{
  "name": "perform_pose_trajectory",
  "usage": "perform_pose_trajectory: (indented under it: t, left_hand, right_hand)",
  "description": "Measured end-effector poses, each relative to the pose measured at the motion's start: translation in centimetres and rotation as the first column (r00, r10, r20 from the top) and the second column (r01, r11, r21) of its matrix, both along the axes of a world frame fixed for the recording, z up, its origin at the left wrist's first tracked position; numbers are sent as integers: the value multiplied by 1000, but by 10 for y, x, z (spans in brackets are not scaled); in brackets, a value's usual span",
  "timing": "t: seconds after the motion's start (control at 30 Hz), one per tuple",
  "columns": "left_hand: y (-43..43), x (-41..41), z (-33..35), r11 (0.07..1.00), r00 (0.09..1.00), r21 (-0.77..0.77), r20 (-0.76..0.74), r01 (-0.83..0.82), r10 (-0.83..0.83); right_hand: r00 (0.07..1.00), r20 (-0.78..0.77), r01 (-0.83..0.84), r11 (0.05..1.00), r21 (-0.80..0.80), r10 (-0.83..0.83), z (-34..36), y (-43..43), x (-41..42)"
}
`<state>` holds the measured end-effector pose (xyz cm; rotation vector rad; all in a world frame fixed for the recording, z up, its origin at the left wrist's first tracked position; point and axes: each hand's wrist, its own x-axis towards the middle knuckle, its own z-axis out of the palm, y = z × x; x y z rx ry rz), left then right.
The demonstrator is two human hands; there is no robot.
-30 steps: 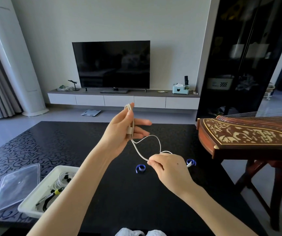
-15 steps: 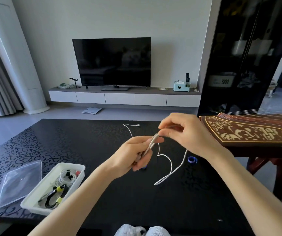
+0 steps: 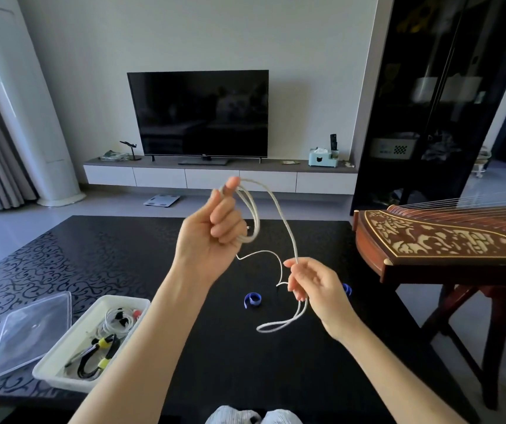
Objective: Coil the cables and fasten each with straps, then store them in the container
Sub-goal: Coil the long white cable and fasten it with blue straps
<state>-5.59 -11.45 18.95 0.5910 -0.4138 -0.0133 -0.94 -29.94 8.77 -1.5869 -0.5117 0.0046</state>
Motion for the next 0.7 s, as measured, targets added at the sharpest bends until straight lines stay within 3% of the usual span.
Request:
perform_pose_trajectory:
  t: [0.1, 0.2, 0.3, 0.43, 0.6, 0.7]
  left_hand:
    - [0, 8, 12, 962, 965, 89, -32, -257, 261]
    - [-6, 12, 15, 888, 916, 241, 6, -391, 402]
    - [-14, 11, 14, 833, 898, 355, 48, -424, 437]
    - [-21, 10, 13, 784, 886, 436, 81, -443, 456]
    - [-28, 8, 2, 583, 859, 653, 226, -483, 459]
    - [-36, 4, -11, 432, 863, 763, 326, -481, 386]
  right_hand:
    - [985, 35, 169, 986, 7, -169, -16, 0, -6]
    - [917, 293, 329, 929, -169, -271, -19, 3, -8]
    - [852, 512, 401, 762, -508, -107, -14, 7, -8]
    - [693, 705, 520, 571, -635, 153, 4, 7, -17]
    - [564, 732, 515, 531, -674, 383, 33, -1, -26]
    - [561, 713, 414, 603, -682, 421, 47, -9, -30]
